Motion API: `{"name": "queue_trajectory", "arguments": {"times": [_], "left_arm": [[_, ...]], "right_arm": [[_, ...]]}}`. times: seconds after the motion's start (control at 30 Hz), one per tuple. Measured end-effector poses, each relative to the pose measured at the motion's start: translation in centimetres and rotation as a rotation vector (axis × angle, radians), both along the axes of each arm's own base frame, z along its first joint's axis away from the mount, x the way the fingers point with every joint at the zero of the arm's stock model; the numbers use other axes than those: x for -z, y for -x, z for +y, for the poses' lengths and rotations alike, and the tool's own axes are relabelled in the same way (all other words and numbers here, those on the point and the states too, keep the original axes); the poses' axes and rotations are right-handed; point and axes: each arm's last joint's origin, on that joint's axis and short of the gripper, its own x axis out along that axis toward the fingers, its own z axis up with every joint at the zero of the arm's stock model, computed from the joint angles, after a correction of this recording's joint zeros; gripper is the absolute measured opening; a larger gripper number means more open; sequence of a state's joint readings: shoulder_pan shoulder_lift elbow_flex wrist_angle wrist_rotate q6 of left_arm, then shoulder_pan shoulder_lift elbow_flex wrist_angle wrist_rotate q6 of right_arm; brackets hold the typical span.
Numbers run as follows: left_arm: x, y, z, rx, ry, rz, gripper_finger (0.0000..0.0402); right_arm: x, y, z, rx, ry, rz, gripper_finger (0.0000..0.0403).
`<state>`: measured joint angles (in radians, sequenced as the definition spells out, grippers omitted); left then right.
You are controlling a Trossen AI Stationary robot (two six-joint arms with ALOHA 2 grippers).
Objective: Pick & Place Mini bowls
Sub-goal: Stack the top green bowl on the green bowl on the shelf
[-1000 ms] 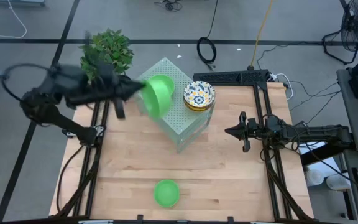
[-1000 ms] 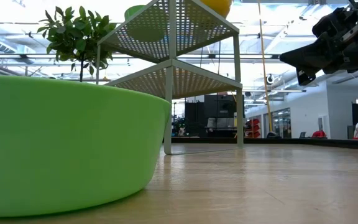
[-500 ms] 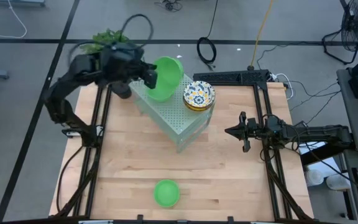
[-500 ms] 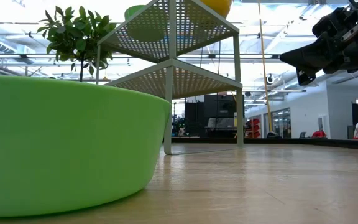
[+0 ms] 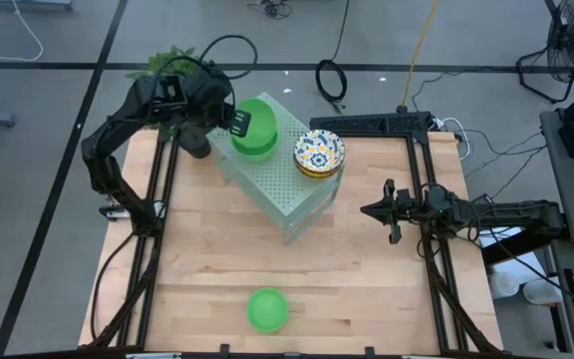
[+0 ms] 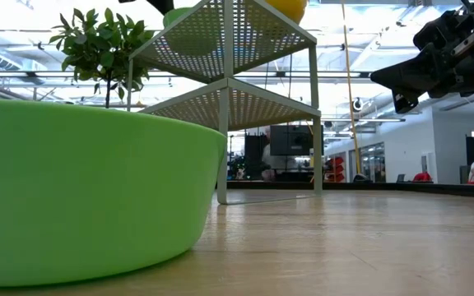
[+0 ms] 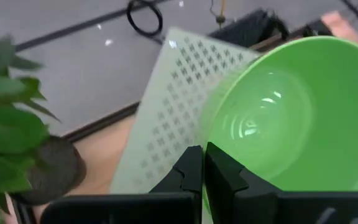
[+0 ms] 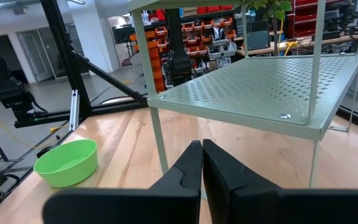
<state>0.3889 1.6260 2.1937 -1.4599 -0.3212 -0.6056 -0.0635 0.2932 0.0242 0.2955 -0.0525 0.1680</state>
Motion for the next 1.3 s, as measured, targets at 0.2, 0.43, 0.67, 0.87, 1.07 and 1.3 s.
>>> {"name": "queue_trajectory", "arguments": {"times": [0.2, 0.43, 0.67, 0.87, 1.07, 1.3], "left_arm": [[0.25, 0.18, -0.28, 0.041, 0.068, 0.011, 0.0003], [0.35, 0.13, -0.51, 0.071, 0.141, -0.015, 0.0004], [0.74, 0.74, -0.42, 0.029, 0.200, 0.023, 0.0007], [0.82, 0.69, -0.36, 0.016, 0.208, 0.015, 0.0020], [0.77, 0.62, -0.32, 0.019, 0.201, 0.009, 0.0053], [-0.04, 0.60, -0.22, 0.060, 0.140, -0.056, 0.0068]], "right_arm": [[0.02, 0.00, 0.00, 0.000, 0.000, 0.002, 0.0000], [0.02, 0.00, 0.00, 0.000, 0.000, 0.002, 0.0000], [0.01, 0.00, 0.00, 0.000, 0.000, 0.002, 0.0000], [0.01, 0.00, 0.00, 0.000, 0.000, 0.002, 0.0000], [0.02, 0.00, 0.00, 0.000, 0.000, 0.002, 0.0000], [0.02, 0.00, 0.00, 0.000, 0.000, 0.002, 0.0000]]}}
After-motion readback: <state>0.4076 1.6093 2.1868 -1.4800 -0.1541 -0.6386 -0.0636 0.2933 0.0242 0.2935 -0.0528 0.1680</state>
